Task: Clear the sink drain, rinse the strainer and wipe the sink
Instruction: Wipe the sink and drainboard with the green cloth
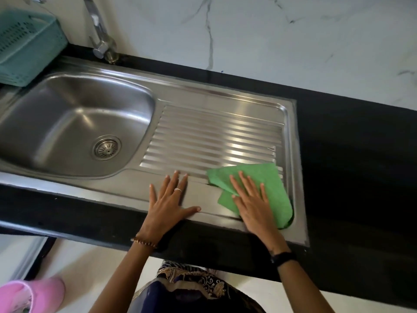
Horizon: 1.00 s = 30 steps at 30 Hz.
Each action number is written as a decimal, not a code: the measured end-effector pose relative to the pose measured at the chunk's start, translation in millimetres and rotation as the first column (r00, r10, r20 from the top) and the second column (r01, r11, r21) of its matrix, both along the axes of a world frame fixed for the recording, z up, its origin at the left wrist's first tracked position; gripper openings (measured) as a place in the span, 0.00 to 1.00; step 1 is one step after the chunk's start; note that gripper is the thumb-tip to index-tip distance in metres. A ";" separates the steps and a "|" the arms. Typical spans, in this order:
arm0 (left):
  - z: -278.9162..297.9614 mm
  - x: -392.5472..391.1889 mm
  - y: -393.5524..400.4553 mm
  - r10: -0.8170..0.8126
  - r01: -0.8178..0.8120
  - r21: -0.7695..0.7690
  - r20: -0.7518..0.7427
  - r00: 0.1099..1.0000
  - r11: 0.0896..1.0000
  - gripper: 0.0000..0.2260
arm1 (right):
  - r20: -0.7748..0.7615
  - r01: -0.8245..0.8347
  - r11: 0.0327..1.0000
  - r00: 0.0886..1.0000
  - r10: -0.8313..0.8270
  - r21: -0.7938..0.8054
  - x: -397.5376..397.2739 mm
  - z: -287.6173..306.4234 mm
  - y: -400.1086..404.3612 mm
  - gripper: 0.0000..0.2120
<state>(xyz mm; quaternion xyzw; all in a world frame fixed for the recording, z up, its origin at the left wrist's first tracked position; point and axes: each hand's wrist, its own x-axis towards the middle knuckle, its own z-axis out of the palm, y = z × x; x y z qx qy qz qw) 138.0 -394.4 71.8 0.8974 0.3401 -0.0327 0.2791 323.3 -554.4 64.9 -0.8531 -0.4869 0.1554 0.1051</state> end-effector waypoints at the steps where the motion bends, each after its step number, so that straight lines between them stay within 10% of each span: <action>1: -0.7 4.5 -3.3 -0.017 0.017 0.006 -0.004 1.000 1.000 0.42 | 0.004 0.042 0.999 0.999 -0.042 -0.018 9.7 1.5 -11.3 0.24; 8: -2.4 6.5 -5.9 -0.039 0.044 0.071 -0.068 0.997 0.997 0.41 | -0.017 0.193 0.979 0.981 -0.194 -0.063 10.2 12.2 -38.6 0.24; 15: -3.0 2.0 0.7 -0.005 0.004 0.013 0.027 1.000 1.000 0.40 | -0.247 -0.053 0.987 0.969 0.014 -0.150 5.1 33.7 -59.1 0.22; 20: 2.5 -24.9 22.8 0.002 0.000 0.107 -0.015 1.000 0.994 0.42 | 0.008 -0.337 0.910 0.937 0.349 -0.243 28.1 32.5 -49.3 0.26; 30: 15.8 -94.3 75.6 0.193 -0.175 0.172 -0.092 0.977 0.969 0.49 | 0.016 -0.500 0.842 0.858 0.514 -0.200 -22.0 12.2 36.6 0.25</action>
